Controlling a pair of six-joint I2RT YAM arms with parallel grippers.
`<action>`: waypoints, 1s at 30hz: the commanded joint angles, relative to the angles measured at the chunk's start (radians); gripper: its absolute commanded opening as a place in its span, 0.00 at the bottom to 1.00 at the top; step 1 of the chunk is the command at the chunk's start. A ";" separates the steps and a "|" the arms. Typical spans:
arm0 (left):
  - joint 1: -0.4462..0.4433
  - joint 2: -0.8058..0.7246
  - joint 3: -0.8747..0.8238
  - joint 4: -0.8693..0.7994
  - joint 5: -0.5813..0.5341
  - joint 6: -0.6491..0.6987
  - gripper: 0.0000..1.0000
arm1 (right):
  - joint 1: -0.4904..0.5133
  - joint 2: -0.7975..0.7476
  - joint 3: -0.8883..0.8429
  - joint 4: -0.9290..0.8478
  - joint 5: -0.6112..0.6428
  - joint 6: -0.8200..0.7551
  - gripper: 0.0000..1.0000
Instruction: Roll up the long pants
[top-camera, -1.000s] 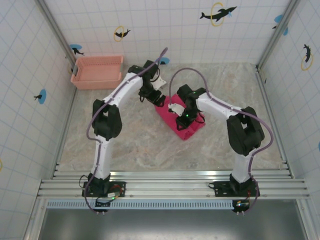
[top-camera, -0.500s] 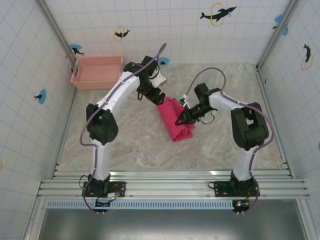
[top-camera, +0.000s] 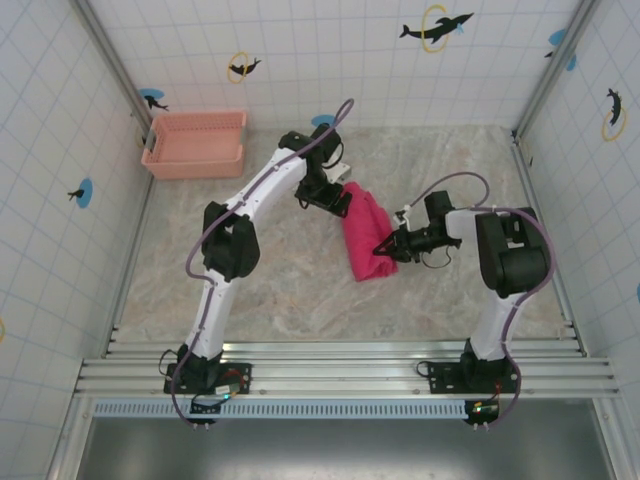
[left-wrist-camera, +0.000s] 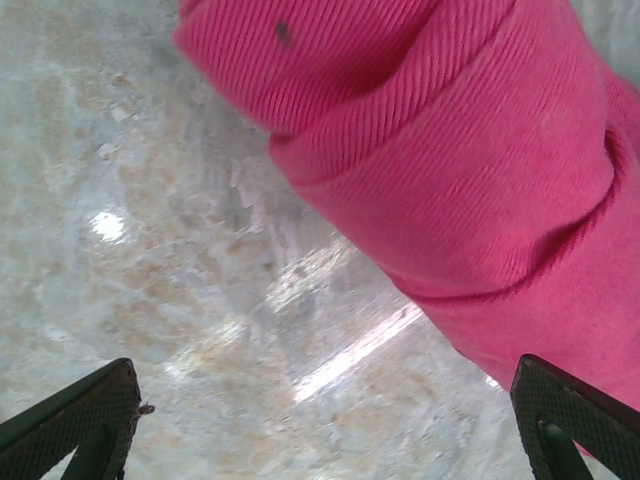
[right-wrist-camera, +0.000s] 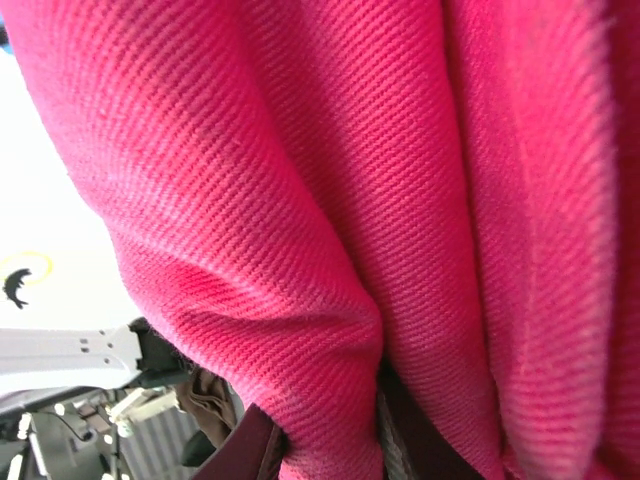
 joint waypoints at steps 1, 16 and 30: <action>-0.001 -0.051 -0.131 0.149 0.143 -0.157 0.97 | -0.052 0.092 -0.029 0.020 0.233 0.055 0.08; -0.022 -0.104 -0.622 1.272 0.518 -0.697 0.97 | -0.055 0.185 0.065 -0.110 0.168 -0.026 0.08; -0.089 0.067 -0.435 1.041 0.640 -0.561 0.97 | -0.054 0.223 0.105 -0.119 0.154 -0.024 0.08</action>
